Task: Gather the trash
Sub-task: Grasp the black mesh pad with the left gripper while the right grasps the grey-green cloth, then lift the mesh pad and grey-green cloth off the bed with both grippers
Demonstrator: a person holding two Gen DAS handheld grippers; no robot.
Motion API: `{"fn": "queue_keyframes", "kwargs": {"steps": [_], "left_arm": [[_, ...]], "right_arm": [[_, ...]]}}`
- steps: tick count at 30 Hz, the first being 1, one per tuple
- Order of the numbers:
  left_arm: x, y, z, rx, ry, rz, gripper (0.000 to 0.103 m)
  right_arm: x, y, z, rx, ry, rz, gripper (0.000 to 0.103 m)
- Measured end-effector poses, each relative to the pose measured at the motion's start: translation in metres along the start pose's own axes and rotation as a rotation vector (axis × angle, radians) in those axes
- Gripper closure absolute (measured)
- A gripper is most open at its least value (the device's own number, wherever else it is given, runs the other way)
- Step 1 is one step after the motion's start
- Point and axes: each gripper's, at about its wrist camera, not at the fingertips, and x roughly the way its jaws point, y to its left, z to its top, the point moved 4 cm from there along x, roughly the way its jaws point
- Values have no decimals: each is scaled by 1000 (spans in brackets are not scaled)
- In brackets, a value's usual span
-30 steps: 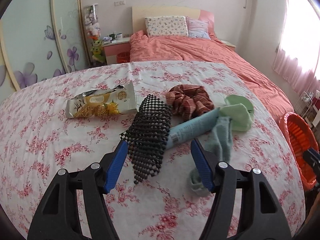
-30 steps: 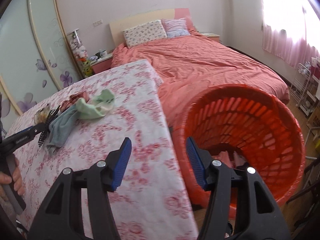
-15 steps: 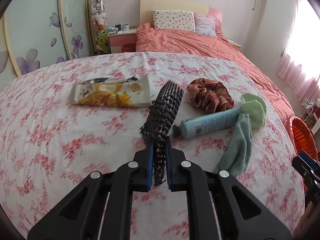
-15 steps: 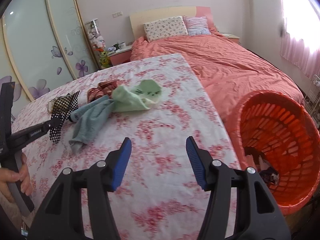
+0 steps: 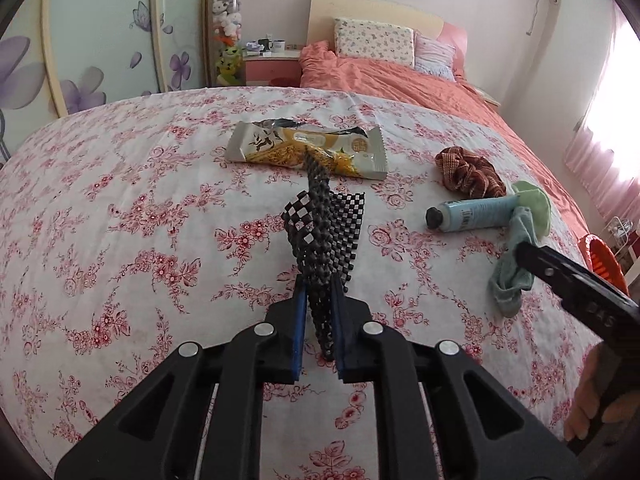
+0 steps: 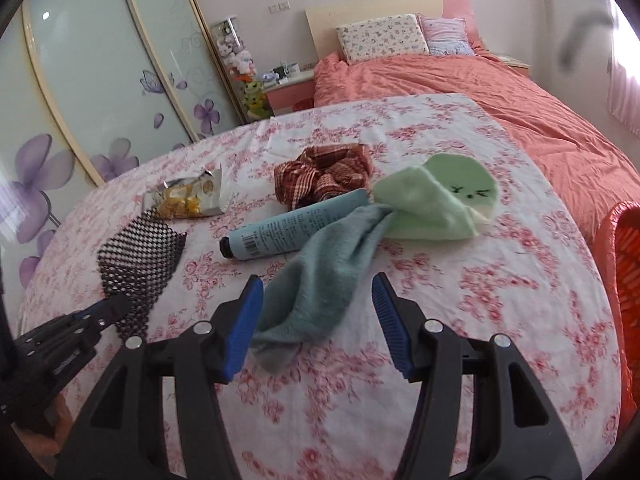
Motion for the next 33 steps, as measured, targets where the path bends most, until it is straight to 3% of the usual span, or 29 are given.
{"fn": "queue_keyframes", "kwargs": {"steps": [1, 2, 3, 5, 8, 14, 20, 33], "left_arm": [[1, 1, 1, -6, 0, -4, 79], [1, 3, 2, -17, -2, -5, 67], [1, 4, 2, -23, -5, -8, 63], [4, 6, 5, -38, -4, -19, 59], [10, 7, 5, -49, 5, -21, 59], [22, 1, 12, -51, 3, -7, 63], [27, -8, 13, 5, -2, 36, 70], [35, -15, 11, 120, 15, 142, 70]], "right_arm": [[6, 3, 0, -8, 13, -4, 60], [10, 4, -1, -16, 28, -4, 81], [12, 5, -3, -18, 43, -3, 90], [8, 0, -6, -16, 28, 4, 93], [-3, -10, -9, -28, 18, -2, 94], [-15, -36, -15, -74, 14, -114, 94], [-13, -41, -16, -66, 32, -117, 94], [-8, -41, -17, -63, 58, -120, 89]]}}
